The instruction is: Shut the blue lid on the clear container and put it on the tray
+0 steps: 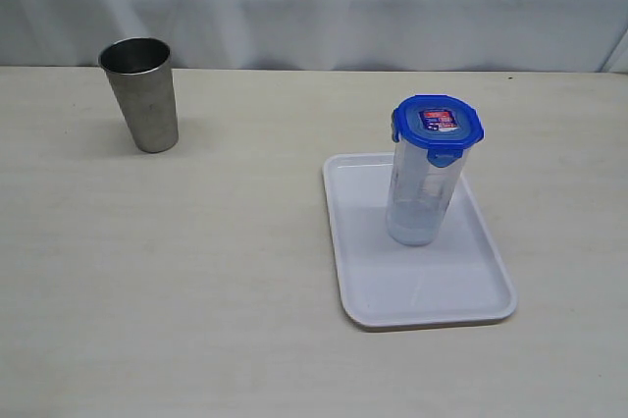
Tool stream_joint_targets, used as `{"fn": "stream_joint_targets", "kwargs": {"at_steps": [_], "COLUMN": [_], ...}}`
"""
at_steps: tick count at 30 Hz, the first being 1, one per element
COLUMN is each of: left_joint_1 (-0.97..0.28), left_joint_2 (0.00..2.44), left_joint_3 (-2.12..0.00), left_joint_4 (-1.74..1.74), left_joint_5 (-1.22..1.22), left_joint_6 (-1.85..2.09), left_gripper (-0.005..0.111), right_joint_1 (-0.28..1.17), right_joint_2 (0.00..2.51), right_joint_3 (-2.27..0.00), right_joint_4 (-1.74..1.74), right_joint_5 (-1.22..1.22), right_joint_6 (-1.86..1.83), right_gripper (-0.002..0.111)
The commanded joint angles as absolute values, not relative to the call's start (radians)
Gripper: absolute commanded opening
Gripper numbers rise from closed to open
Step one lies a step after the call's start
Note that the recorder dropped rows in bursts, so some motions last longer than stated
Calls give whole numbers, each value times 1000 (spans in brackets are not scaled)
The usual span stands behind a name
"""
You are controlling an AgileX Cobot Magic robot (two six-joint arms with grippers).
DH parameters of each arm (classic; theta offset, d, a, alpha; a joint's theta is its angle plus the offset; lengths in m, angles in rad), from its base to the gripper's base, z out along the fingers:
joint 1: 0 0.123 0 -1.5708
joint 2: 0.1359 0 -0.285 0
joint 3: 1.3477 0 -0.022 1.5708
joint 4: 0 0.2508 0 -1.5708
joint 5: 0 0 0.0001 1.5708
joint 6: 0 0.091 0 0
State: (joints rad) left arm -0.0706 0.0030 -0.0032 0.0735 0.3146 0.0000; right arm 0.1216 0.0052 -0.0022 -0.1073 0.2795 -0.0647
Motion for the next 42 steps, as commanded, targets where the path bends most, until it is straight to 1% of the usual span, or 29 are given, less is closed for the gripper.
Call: {"fn": "stream_joint_targets", "kwargs": {"at_steps": [1,5,42], "left_joint_1": [-69,-69,-69], "left_joint_2": [0,0,0], "left_joint_3": [0,0,0], "left_joint_4": [71,71,71], "left_joint_5": [309,309,309], "left_joint_6": [0,0,0], "left_gripper": [0,0,0], "right_joint_1": [117,117,117], "right_joint_2": [0,0,0], "right_joint_3": [0,0,0], "right_joint_4": [-105,-105,-90], "right_joint_5": [342,342,342], "right_joint_6": [-38,5,0], "right_gripper": [5,5,5]}}
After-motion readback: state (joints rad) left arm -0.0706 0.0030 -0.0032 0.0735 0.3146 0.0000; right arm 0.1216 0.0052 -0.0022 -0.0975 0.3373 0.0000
